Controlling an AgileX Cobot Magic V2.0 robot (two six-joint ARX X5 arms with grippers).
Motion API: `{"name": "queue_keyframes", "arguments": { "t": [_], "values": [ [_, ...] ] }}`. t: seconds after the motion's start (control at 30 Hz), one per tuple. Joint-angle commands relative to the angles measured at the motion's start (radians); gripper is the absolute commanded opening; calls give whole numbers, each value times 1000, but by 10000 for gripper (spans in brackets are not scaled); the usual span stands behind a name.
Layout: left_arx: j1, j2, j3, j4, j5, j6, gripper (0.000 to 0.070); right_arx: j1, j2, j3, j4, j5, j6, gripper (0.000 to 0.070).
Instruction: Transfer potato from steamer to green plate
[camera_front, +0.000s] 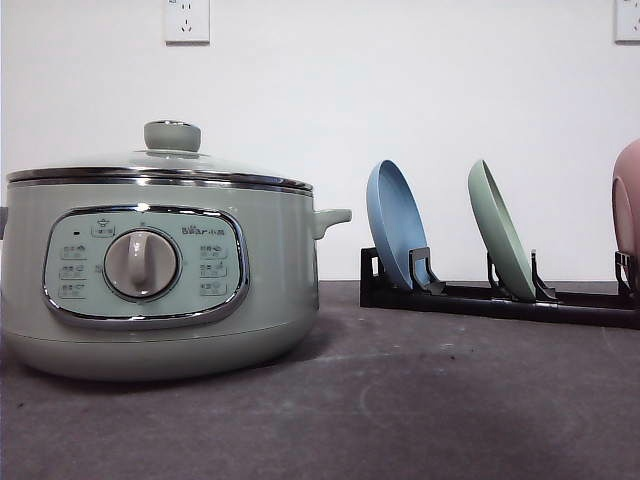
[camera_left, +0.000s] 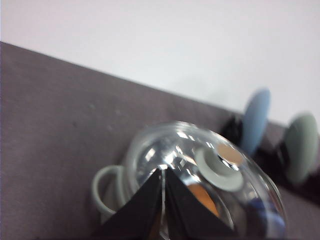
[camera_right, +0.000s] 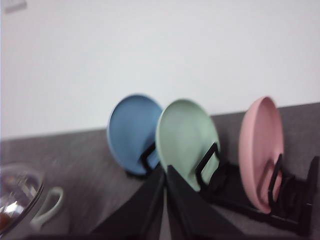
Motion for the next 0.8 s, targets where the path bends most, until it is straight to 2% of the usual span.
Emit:
{"name": "queue_keyframes", "arguments": {
  "t": [0.0, 0.2, 0.33, 0.43, 0.6, 0.7, 0.77],
  "values": [
    [2, 51, 63, -39, 45, 94, 2, -2, 50, 62, -43, -33, -67, 0],
    [2, 199, 227, -195, 168, 211, 1, -1, 198, 227, -205, -148, -171, 0],
    [-8, 267, 314, -295, 208, 275, 1, 4, 278, 315, -304, -228, -214, 0],
    [-26, 297, 362, -355, 222, 319, 1, 23, 329, 371, -385, -256, -246, 0],
    [-55, 305, 390, -378, 222, 343, 1, 63, 388, 427, -496, -260, -294, 0],
    [-58, 305, 390, -379, 222, 342, 2, 78, 399, 431, -506, -260, -302, 0],
    [-58, 305, 390, -379, 222, 340, 43, 82, 400, 431, -505, -260, -302, 0]
  ]
}}
